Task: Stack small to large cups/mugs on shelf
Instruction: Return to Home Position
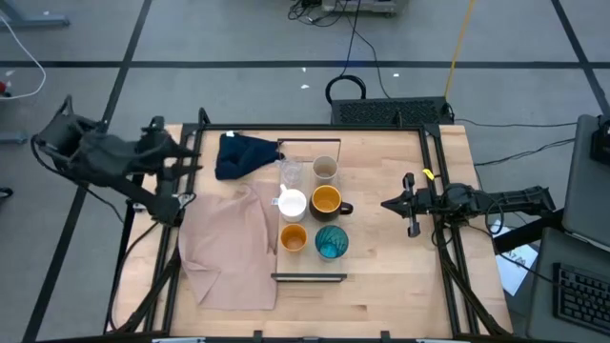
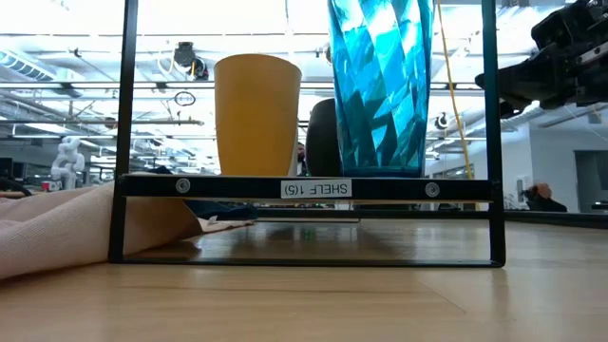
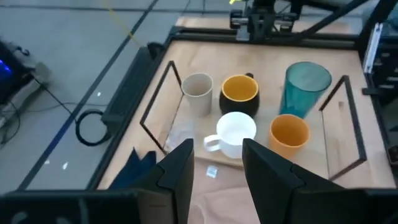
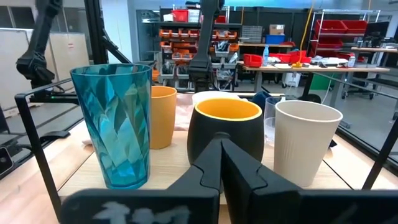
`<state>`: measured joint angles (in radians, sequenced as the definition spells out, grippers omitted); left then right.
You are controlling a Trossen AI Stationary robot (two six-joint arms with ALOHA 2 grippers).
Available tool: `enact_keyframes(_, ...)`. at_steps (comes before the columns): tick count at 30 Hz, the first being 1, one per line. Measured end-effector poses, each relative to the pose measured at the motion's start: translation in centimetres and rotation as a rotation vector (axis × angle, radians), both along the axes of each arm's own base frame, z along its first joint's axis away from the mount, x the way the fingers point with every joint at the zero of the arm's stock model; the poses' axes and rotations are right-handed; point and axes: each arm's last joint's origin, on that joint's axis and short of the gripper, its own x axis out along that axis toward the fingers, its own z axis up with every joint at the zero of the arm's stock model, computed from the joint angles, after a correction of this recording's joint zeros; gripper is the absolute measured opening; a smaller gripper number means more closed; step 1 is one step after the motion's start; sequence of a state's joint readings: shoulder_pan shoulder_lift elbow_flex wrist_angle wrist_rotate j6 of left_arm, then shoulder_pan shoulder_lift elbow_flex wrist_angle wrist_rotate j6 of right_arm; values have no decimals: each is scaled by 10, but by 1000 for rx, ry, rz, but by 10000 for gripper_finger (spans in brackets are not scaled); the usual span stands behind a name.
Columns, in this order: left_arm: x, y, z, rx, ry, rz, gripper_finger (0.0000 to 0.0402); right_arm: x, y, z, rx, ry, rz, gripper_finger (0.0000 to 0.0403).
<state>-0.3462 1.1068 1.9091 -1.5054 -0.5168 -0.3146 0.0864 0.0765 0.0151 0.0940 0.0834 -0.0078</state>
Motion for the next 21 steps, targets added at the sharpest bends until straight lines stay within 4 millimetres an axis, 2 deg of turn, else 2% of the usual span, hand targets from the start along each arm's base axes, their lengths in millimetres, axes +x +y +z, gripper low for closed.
enact_keyframes(4, -17, 0, -35, -22, -58, -14, 138, 0, 0, 0, 17, 0, 1, 0)
enact_keyframes(11, -32, 1, -119, -71, -242, -125, 138, 0, 0, 1, 27, -7, 1, 0)
enact_keyframes(16, -27, -7, -176, -97, -442, -323, 138, 0, 0, 1, 27, -7, 1, 0)
enact_keyframes(21, -16, -17, -218, -98, -581, -455, 138, 0, 0, 1, 27, -7, 1, 0)
